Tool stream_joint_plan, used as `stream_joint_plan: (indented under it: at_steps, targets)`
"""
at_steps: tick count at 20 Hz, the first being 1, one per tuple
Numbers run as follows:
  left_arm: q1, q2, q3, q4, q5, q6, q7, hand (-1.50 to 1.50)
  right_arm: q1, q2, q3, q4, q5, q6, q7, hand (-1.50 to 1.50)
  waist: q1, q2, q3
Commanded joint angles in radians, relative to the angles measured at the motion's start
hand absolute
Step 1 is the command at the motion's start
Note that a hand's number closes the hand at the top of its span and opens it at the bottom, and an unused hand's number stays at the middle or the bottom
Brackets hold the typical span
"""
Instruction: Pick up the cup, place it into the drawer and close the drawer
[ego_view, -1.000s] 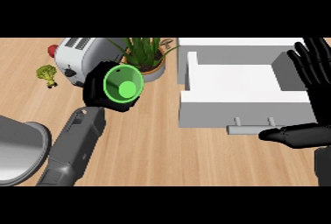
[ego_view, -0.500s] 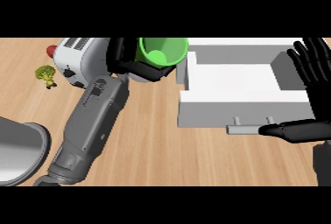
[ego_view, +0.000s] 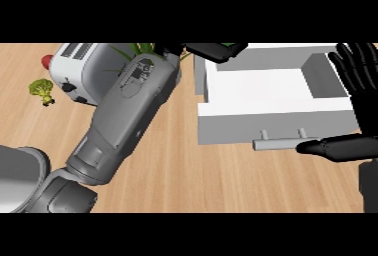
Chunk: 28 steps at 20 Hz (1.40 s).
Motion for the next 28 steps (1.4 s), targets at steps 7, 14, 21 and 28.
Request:
stream_joint_plan:
  at_steps: [7,14,21,28]
  targets:
    - [-0.164,-0.001,-0.142,0.302,0.073,0.066,0.094,1.5,-0.02,0.024,0.049,-0.004,0.025,-0.003,-0.003,-1.5,-0.07,0.021,0.001]
    - [-0.096,-0.001,-0.281,0.335,0.112,-0.031,0.11,1.5,-0.044,0.021,0.053,-0.016,-0.011,0.025,-0.008,-1.5,-0.121,0.027,0.001]
    - [-0.061,-0.001,-0.286,0.307,0.194,0.01,0.04,-1.5,-0.084,0.043,0.106,0.009,-0.043,0.077,-0.026,-1.5,-0.172,0.046,0.001]
    - [-0.049,-0.001,-0.249,0.21,0.344,-0.058,-0.067,-1.5,-0.124,0.053,0.229,0.036,-0.195,0.268,0.017,1.5,-0.159,0.041,-0.001]
